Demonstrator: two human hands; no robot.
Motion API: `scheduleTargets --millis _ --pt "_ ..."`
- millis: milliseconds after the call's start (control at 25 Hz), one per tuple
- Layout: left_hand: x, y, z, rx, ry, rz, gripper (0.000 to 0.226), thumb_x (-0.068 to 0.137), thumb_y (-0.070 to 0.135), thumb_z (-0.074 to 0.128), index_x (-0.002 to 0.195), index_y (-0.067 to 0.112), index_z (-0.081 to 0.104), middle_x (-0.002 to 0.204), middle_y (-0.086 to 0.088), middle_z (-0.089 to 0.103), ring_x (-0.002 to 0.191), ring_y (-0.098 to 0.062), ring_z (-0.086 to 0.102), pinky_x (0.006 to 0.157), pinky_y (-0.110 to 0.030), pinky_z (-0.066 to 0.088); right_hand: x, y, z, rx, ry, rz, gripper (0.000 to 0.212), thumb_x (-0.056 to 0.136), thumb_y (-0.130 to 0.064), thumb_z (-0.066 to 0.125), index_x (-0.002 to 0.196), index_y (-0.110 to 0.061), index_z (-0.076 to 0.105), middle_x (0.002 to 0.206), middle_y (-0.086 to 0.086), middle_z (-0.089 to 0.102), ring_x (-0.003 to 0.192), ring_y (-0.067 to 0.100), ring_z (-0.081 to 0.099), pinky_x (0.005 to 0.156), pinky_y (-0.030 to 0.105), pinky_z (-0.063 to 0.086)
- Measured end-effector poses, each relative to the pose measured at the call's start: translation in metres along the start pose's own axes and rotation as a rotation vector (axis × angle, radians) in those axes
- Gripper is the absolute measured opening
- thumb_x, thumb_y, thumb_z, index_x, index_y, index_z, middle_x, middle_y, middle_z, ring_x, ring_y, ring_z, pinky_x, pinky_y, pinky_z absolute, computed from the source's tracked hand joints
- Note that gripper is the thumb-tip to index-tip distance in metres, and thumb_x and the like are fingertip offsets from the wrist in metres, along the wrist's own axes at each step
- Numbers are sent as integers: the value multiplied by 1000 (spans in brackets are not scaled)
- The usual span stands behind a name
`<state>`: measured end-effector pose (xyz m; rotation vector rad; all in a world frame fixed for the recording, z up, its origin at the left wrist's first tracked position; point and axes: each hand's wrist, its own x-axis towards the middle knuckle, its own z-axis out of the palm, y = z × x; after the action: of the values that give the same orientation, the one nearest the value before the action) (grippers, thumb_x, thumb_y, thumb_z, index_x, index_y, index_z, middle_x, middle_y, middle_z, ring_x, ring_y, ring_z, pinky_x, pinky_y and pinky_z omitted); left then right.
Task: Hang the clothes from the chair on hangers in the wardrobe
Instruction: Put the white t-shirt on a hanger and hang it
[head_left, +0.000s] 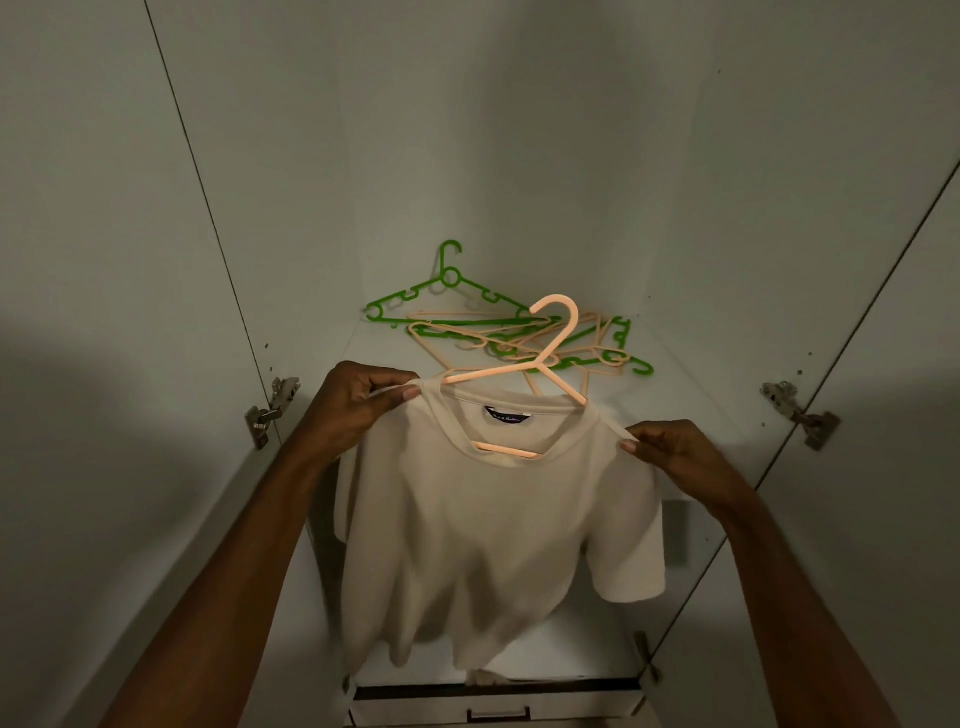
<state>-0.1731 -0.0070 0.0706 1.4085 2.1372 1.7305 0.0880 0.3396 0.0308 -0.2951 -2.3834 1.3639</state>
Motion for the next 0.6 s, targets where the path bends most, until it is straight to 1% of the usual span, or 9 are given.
scheduleTargets --millis 80,120,160,240,320,360,440,520,600 --pt "1 0 -1 -17 16 -1 21 92 12 72 111 20 77 107 9 78 106 -10 72 96 -22 54 2 -1 2 7 13 5 16 99 -17 64 94 -10 76 89 12 75 86 27 72 78 35 55" --pt "2 1 0 -36 21 4 21 92 10 72 111 17 77 106 8 78 106 -11 72 96 -22 54 3 -1 2 26 46 4 18 99 -20 64 91 -9 75 87 18 72 83 30 70 78 40 53" --pt "4 3 1 -56 27 4 21 92 9 72 110 17 77 106 7 78 105 -12 72 95 -22 54 2 -1 3 44 92 -4 20 100 -21 63 88 -7 73 87 22 69 80 29 67 78 41 51" --pt "8 8 0 -48 26 -9 20 92 10 72 107 22 78 104 10 78 104 -10 72 94 -21 54 0 -7 4 107 198 -56 22 101 -19 60 86 -4 67 84 24 63 77 25 59 76 39 44" --pt "16 11 -2 46 -9 -3 20 91 15 74 103 30 77 102 18 77 102 -5 72 92 -19 53 -3 -19 3 183 295 -97 22 102 -16 58 86 -2 64 79 16 61 77 21 56 75 36 43" --pt "20 13 -4 91 -28 1 19 90 18 75 103 31 78 101 19 77 101 -4 71 93 -18 52 -5 -26 1 194 328 -118 22 102 -14 57 86 -2 64 79 11 62 76 19 56 74 34 43" --pt "29 16 -5 121 -43 11 18 87 21 77 105 24 80 101 13 78 99 -7 72 92 -20 53 -8 -39 -5 177 355 -175 21 103 -12 56 86 -3 64 78 6 63 75 16 57 70 29 45" --pt "34 20 -4 115 -45 21 21 85 24 80 105 19 80 99 8 79 95 -11 72 88 -22 55 -10 -53 -17 139 382 -224 20 104 -13 54 90 -3 65 81 11 66 77 19 60 70 28 47" --pt "38 24 -2 73 -41 3 21 83 24 81 104 21 79 100 9 78 94 -8 72 85 -19 54 -9 -64 -35 97 420 -257 20 104 -15 54 93 -3 67 86 17 68 79 23 61 72 30 47"
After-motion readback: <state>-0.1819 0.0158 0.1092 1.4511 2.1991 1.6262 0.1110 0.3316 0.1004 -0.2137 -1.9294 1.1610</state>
